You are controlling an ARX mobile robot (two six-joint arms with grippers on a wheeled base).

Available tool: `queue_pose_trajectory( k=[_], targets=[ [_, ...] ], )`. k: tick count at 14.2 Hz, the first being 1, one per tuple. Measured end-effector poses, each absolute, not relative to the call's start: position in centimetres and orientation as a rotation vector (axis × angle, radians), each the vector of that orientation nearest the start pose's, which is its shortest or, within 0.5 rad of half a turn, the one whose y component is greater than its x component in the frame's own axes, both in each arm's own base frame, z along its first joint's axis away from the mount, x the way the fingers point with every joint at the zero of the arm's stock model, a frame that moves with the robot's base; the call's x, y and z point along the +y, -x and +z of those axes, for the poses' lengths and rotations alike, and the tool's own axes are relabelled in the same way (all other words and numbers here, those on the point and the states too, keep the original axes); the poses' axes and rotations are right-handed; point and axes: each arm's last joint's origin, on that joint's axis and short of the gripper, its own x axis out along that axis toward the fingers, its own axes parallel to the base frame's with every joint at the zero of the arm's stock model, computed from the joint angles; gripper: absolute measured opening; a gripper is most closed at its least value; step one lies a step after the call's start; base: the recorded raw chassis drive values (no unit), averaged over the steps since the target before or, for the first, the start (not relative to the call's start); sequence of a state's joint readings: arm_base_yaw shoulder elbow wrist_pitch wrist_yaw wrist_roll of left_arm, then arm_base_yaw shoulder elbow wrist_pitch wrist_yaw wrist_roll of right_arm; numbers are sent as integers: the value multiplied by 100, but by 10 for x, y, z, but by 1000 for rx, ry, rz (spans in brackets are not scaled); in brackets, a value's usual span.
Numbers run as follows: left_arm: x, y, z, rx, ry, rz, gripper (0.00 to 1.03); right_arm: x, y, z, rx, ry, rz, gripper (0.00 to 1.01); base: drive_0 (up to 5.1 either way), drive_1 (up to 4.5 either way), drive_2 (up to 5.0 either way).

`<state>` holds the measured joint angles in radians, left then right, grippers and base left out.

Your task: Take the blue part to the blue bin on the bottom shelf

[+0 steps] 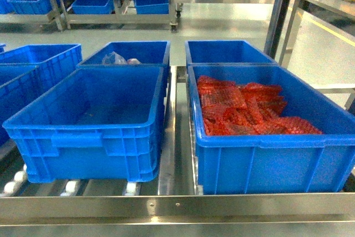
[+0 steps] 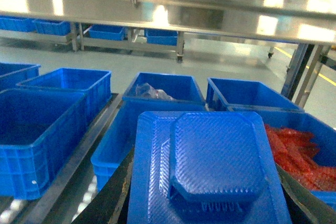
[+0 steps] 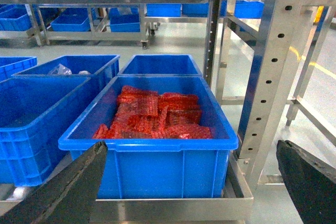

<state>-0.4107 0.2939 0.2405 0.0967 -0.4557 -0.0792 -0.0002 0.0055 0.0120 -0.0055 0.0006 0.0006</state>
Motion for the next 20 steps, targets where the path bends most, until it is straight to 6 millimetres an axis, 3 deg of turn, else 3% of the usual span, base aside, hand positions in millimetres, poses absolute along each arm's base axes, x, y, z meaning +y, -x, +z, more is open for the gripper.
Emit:
queue_pose_trajectory(
  k=[20],
  targets=[
    [-32,-105,230,-39,96,44,44,0,-97,167,-1,0,0,98,0,0,0]
  ],
)
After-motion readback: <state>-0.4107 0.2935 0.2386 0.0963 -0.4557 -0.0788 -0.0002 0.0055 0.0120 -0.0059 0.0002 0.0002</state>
